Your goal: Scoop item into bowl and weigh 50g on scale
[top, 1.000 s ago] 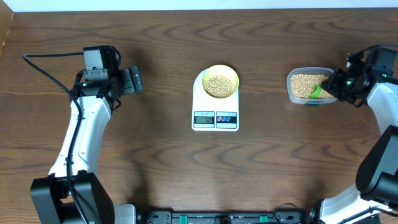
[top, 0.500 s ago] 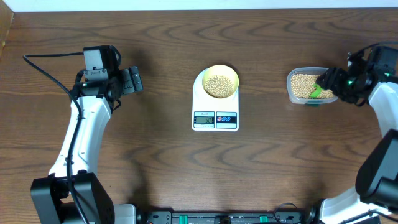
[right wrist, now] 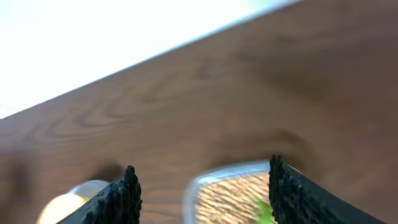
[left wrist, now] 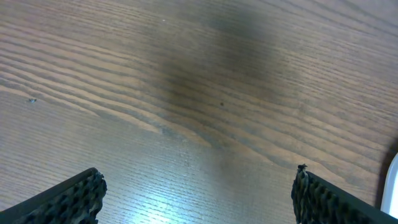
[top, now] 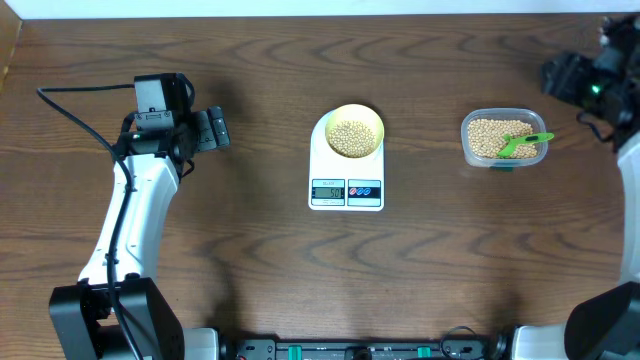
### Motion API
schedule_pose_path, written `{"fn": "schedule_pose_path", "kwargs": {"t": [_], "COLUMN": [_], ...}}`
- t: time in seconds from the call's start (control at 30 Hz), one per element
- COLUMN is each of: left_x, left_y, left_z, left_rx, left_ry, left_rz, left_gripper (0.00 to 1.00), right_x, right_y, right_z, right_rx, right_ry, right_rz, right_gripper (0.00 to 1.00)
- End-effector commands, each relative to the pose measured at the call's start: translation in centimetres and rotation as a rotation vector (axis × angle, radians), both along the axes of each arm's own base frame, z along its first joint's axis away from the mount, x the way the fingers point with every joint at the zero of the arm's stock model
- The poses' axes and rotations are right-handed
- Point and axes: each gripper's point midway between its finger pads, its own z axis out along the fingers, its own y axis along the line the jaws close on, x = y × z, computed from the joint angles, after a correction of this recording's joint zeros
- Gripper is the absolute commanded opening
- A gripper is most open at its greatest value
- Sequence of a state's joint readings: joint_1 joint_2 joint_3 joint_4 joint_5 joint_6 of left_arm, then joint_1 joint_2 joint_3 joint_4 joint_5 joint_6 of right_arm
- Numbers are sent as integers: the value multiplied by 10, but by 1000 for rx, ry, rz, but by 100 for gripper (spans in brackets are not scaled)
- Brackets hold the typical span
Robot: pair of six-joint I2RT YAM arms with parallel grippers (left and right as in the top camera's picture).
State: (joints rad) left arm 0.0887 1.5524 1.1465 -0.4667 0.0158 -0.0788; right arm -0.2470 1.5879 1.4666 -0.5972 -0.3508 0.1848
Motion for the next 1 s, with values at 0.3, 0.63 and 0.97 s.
{"fn": "schedule_pose_path", "kwargs": {"t": [0.3,0.63,0.97], "left_x": [0,0,0], "left_y": [3,3,3], "left_z": [-5,-5,-5], "left_rx": [7,7,7], "left_ry": [16,16,16], "left_rz": [17,17,17], "left_gripper": [98,98,98], "right_x": [-22,-57,-42], "right_y": [6,-39,-34], "right_z": [-35,-84,-126], "right_rx": [-264,-217,-132], "right_ry": [205,449,511], "right_rz": [-75,-211,-164], "right_gripper": [71,76,81]}}
